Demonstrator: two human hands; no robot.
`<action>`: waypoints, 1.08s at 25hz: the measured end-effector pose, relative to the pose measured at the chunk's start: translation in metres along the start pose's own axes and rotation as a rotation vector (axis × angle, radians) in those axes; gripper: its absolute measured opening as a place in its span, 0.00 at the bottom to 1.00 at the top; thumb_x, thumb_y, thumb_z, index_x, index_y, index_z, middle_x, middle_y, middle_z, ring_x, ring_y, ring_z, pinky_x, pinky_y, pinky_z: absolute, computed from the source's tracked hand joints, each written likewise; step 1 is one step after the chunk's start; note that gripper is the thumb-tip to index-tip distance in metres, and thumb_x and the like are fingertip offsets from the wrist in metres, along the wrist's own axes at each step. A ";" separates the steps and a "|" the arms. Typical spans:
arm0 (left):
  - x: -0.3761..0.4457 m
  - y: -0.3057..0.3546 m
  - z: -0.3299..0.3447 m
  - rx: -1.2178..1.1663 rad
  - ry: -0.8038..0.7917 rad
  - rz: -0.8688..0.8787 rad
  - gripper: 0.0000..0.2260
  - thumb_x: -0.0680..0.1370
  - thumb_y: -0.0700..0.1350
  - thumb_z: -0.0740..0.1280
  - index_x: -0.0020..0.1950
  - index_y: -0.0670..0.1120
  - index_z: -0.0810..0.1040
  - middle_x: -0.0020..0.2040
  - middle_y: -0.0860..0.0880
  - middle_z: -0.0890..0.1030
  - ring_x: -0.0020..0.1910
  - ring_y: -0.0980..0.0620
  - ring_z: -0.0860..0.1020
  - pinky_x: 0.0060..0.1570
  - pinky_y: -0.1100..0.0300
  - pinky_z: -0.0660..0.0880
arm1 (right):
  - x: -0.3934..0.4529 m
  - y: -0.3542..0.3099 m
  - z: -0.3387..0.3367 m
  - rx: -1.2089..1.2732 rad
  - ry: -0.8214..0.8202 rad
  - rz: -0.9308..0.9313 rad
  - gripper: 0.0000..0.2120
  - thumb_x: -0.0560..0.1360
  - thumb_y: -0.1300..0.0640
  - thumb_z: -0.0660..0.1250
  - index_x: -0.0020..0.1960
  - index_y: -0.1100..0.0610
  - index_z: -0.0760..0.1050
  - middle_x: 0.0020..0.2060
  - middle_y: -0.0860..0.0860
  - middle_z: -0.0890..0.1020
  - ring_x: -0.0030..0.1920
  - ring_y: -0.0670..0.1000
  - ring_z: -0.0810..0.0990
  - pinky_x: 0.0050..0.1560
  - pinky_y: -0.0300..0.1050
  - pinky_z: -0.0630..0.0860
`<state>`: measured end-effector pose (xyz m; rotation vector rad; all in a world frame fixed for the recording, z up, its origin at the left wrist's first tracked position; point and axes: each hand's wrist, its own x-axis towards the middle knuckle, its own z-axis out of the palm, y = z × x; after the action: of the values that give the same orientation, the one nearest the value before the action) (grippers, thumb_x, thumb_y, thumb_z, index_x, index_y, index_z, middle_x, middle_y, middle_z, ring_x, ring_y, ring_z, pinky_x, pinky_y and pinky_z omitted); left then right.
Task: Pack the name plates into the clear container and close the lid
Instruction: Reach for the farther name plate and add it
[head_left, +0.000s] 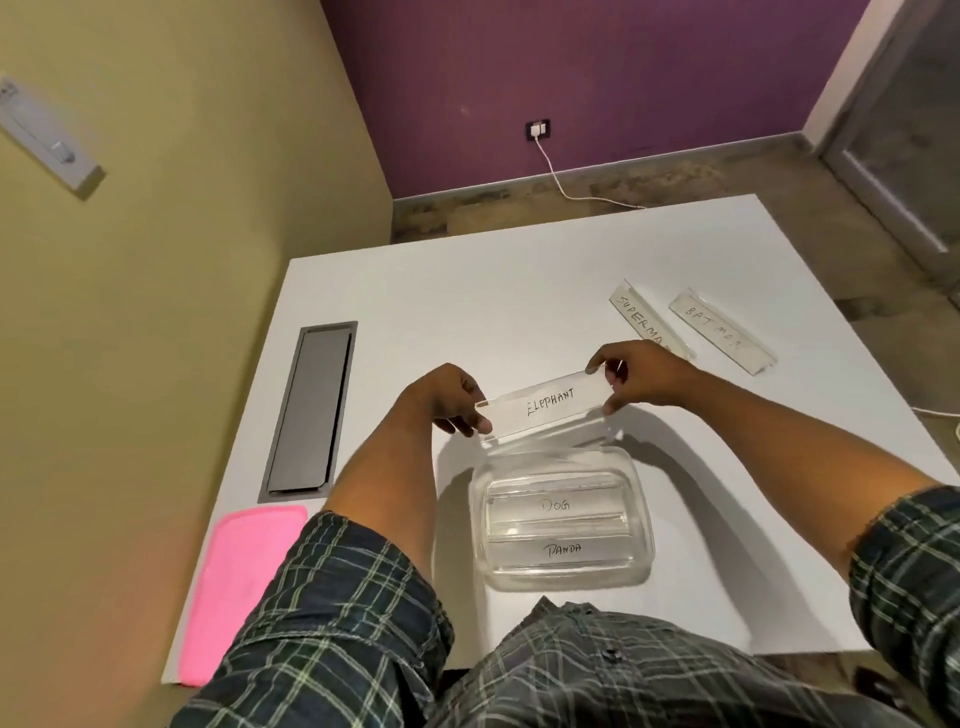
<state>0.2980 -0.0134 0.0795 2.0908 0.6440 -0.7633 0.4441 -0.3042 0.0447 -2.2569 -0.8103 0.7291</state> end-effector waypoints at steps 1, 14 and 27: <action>-0.003 -0.002 0.001 0.019 -0.030 -0.010 0.17 0.69 0.38 0.79 0.55 0.43 0.80 0.33 0.50 0.86 0.34 0.54 0.85 0.40 0.60 0.76 | -0.004 0.000 0.001 0.005 -0.015 -0.002 0.27 0.55 0.60 0.85 0.49 0.45 0.80 0.34 0.45 0.78 0.30 0.41 0.73 0.37 0.39 0.72; -0.014 -0.005 0.037 0.196 -0.390 -0.184 0.12 0.76 0.42 0.73 0.58 0.44 0.82 0.54 0.43 0.85 0.46 0.52 0.85 0.42 0.62 0.70 | -0.058 0.018 0.029 -0.733 -0.089 -0.437 0.28 0.64 0.30 0.67 0.58 0.44 0.72 0.43 0.39 0.78 0.37 0.48 0.80 0.36 0.41 0.67; -0.007 -0.005 0.093 0.572 -0.179 -0.013 0.10 0.72 0.43 0.76 0.43 0.39 0.79 0.37 0.41 0.81 0.40 0.41 0.83 0.49 0.51 0.80 | -0.068 0.011 0.063 -1.021 -0.173 -0.511 0.24 0.67 0.37 0.64 0.54 0.55 0.71 0.46 0.49 0.79 0.43 0.55 0.80 0.36 0.46 0.72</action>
<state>0.2624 -0.0880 0.0357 2.4845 0.3639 -1.2367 0.3611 -0.3356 0.0152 -2.6063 -2.1062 0.2629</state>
